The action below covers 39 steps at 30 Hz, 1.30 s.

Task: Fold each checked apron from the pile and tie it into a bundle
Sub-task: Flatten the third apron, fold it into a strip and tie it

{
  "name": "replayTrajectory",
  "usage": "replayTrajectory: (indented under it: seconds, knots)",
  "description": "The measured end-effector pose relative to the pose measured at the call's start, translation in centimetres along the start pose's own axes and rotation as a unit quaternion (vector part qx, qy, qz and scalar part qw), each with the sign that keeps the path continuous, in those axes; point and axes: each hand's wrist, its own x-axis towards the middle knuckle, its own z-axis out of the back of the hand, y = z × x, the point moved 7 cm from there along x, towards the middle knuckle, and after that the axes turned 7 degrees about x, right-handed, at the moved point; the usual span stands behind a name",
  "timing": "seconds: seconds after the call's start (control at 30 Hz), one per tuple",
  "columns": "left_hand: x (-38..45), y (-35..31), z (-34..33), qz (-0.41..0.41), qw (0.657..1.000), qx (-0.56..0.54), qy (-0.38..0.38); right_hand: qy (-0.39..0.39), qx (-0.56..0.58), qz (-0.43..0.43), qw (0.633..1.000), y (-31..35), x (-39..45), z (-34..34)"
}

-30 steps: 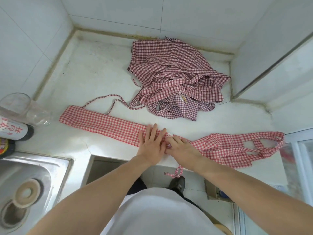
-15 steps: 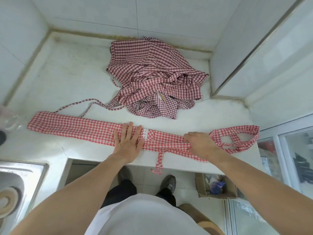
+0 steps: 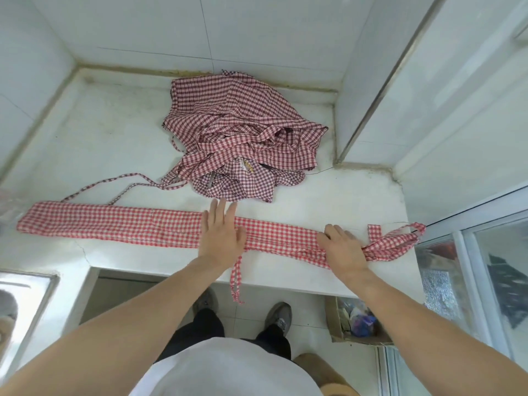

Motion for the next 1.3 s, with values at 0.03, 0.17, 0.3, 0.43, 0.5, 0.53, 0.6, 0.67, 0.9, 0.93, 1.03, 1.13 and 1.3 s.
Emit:
replayTrajectory:
  seconds: [0.03,0.17,0.3,0.43,0.5,0.53,0.6,0.67,0.9,0.93,1.03,1.13,1.3]
  knots:
    - [-0.2,-1.2,-1.2,-0.018,0.999,0.006,0.032,-0.020,-0.005,0.014,1.000,-0.1,-0.2,-0.2]
    - [-0.6,-1.6,-5.5,-0.024,0.986,0.100,0.133,-0.033,0.002,0.022,0.999,-1.2,-1.2,-0.6]
    - [-0.5,-1.4,-5.9,-0.026,0.984,0.104,0.145,-0.018,0.046,-0.059,0.997,-5.0,-2.6,0.1]
    - [-0.3,-1.2,-5.8,-0.020,0.982,0.109,0.150,0.023,0.068,-0.145,0.987,-9.7,-3.9,1.4]
    - [-0.2,-0.7,-5.6,-0.012,0.981,0.113,0.156,0.051,0.082,-0.198,0.975,-13.1,-5.1,1.6]
    - [-0.1,-0.5,-5.5,-0.008,0.980,0.116,0.159,0.049,0.093,-0.224,0.969,-14.9,-5.9,2.1]
    - [0.1,-0.2,-5.2,-0.001,0.978,0.120,0.169,0.004,0.160,-0.310,0.937,-18.7,-7.6,3.4]
    - [0.1,-0.3,-5.0,0.000,0.977,0.116,0.180,-0.037,0.256,-0.397,0.881,-21.8,-9.1,4.1]
    - [0.1,-0.7,-4.8,0.015,0.974,0.122,0.192,-0.038,0.600,-0.442,0.665,-20.7,-9.0,2.4]
    - [0.2,-0.7,-4.8,0.016,0.973,0.123,0.194,-0.019,0.635,-0.434,0.639,-20.4,-9.1,2.2]
    - [0.2,-0.6,-5.0,0.022,0.972,0.125,0.198,0.031,0.676,-0.396,0.621,-19.5,-9.3,2.0]
    - [0.2,-0.6,-4.9,0.027,0.972,0.128,0.197,0.008,0.638,-0.380,0.670,-19.6,-9.2,2.9]
    - [0.3,-1.3,-4.9,0.029,0.970,0.113,0.215,-0.204,0.505,-0.439,0.715,-22.3,-10.3,4.6]
